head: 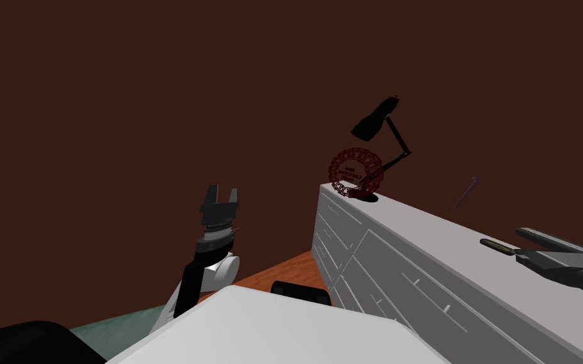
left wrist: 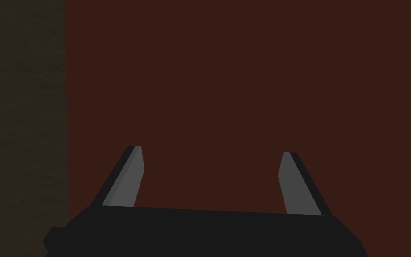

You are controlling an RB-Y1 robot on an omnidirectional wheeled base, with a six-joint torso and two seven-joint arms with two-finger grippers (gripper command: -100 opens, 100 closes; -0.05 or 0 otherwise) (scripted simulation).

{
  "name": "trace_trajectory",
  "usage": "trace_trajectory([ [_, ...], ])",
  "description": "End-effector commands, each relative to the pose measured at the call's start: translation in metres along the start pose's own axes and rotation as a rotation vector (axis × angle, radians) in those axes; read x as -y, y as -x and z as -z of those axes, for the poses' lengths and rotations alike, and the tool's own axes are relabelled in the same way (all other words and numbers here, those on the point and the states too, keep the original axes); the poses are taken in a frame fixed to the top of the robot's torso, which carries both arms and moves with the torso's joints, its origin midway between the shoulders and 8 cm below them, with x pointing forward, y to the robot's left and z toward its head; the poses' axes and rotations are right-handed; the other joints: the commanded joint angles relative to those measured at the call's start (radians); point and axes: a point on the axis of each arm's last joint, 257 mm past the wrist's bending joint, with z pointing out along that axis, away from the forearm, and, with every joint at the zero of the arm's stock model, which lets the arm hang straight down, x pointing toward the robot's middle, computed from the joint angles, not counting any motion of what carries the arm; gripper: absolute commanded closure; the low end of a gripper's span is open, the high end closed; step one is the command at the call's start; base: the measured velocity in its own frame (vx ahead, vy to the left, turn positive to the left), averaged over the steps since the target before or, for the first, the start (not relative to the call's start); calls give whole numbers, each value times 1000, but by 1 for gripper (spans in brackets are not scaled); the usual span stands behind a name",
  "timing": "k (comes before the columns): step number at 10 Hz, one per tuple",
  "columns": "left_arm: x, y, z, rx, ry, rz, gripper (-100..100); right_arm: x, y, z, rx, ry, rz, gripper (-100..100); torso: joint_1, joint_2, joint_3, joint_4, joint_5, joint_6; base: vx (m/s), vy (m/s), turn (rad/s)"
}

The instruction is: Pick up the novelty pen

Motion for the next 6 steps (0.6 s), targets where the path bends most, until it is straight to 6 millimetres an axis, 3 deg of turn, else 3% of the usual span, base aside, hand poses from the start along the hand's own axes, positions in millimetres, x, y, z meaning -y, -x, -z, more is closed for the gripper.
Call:
trace_trajectory([
  [1,0,0,0,0,0,0,0,3,-1,-5,8,-11,-16,-100,0,0,0,0,0,0,-8,42,-63],
  [6,0,0,0,0,0,0,0,14,-6,-27,35,-58,-91,-100,8,2,1,1,2,0,-27,111,-76],
])
